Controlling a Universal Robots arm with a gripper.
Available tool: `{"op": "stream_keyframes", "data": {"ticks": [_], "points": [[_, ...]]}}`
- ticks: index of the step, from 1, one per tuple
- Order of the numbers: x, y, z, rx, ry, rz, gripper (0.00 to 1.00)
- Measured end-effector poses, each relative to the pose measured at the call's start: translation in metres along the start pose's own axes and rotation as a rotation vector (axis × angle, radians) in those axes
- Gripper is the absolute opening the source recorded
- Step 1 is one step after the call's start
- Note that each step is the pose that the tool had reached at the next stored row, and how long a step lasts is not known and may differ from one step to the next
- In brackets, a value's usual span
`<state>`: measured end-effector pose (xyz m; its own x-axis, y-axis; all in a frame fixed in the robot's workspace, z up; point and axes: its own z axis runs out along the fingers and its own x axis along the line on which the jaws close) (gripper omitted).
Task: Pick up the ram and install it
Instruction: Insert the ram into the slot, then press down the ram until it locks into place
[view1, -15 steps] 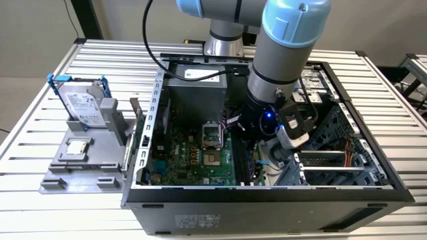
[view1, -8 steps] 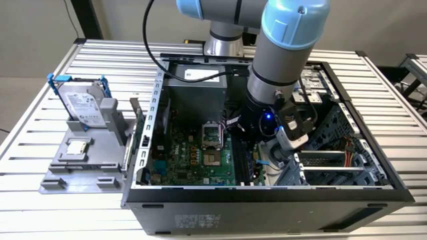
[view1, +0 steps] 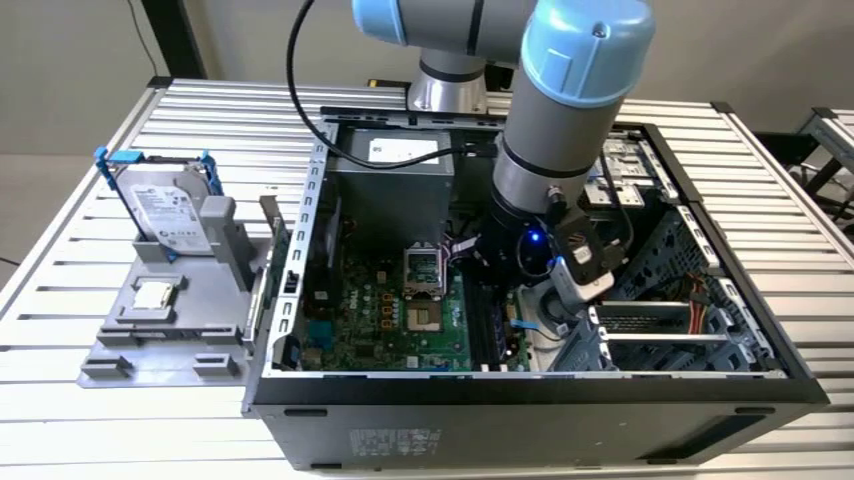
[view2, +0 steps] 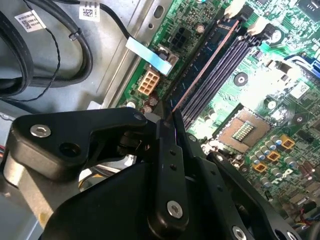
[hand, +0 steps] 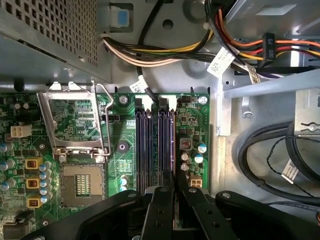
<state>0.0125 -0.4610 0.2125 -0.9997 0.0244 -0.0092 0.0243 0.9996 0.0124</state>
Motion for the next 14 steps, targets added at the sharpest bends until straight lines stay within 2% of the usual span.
{"op": "stream_keyframes", "data": {"ticks": [3, 4, 7, 14], "points": [[-0.0001, 0.0002, 0.0002, -0.0005, 0.0012, 0.0, 0.0], [-0.0001, 0.0002, 0.0002, -0.0004, 0.0014, 0.0, 1.0], [-0.0001, 0.0002, -0.0012, 0.0002, 0.0018, 0.0, 1.0], [-0.0004, 0.001, -0.0322, -0.0004, 0.0019, 0.003, 1.0]]}}
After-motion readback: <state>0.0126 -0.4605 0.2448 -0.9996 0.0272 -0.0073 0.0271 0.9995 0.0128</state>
